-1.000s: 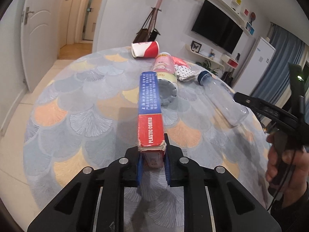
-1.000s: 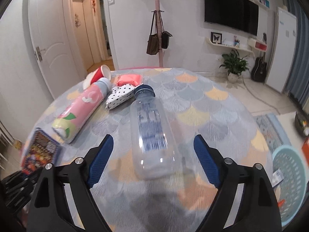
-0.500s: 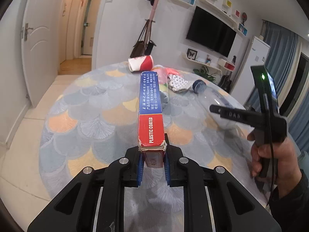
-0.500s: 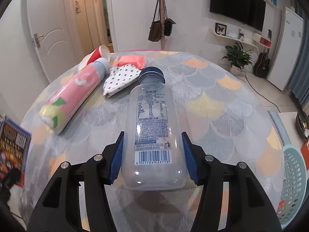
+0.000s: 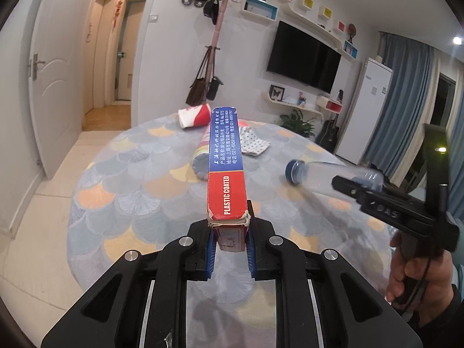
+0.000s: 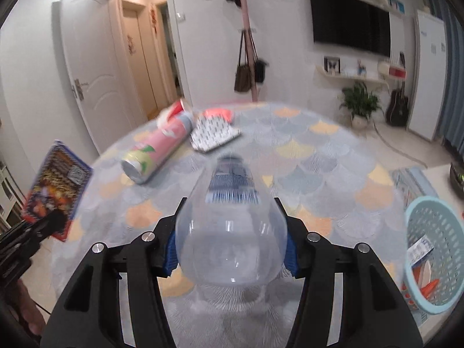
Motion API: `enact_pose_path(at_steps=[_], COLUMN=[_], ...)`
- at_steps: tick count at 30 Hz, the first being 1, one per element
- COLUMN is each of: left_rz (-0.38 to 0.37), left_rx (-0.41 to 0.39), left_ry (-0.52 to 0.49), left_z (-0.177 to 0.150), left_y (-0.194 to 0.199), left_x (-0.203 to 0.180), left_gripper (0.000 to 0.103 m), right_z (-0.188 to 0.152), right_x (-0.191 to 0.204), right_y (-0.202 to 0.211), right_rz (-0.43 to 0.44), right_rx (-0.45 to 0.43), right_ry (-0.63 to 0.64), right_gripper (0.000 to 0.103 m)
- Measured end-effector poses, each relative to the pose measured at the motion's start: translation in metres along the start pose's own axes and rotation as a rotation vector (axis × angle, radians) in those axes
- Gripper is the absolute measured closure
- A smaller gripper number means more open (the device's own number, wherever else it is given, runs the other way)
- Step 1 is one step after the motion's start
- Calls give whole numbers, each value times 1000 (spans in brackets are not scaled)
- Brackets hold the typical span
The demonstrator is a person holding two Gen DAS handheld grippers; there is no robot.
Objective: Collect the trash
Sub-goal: 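Grasp the clear water bottle with the right tool and lift it, then carry card box and bottle over the blue basket and release both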
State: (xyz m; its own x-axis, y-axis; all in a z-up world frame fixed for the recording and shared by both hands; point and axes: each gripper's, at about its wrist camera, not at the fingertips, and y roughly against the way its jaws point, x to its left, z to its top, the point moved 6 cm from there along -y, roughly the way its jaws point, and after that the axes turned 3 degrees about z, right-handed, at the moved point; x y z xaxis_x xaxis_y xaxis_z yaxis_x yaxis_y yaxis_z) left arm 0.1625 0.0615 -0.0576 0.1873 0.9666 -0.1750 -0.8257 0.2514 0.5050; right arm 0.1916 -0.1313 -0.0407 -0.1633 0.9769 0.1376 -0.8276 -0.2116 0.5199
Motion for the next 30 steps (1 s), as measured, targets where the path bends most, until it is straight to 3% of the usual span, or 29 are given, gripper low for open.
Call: enact_pose_path(at_steps=[8, 21, 30], left_rz=[-18, -48, -107], left_rx=[-35, -56, -53], left_ry=[-51, -125, -192], left_z=[7, 17, 23], left_y=[12, 17, 4], left_x=[-23, -59, -107], left_gripper=[87, 87, 87], right_z=[18, 23, 18], right_x=[-5, -32, -78], right_y=[41, 64, 80], right_rz=[-4, -19, -87], right_rx=[-126, -183, -203], right_ry=[0, -63, -135], right_gripper=[51, 51, 51])
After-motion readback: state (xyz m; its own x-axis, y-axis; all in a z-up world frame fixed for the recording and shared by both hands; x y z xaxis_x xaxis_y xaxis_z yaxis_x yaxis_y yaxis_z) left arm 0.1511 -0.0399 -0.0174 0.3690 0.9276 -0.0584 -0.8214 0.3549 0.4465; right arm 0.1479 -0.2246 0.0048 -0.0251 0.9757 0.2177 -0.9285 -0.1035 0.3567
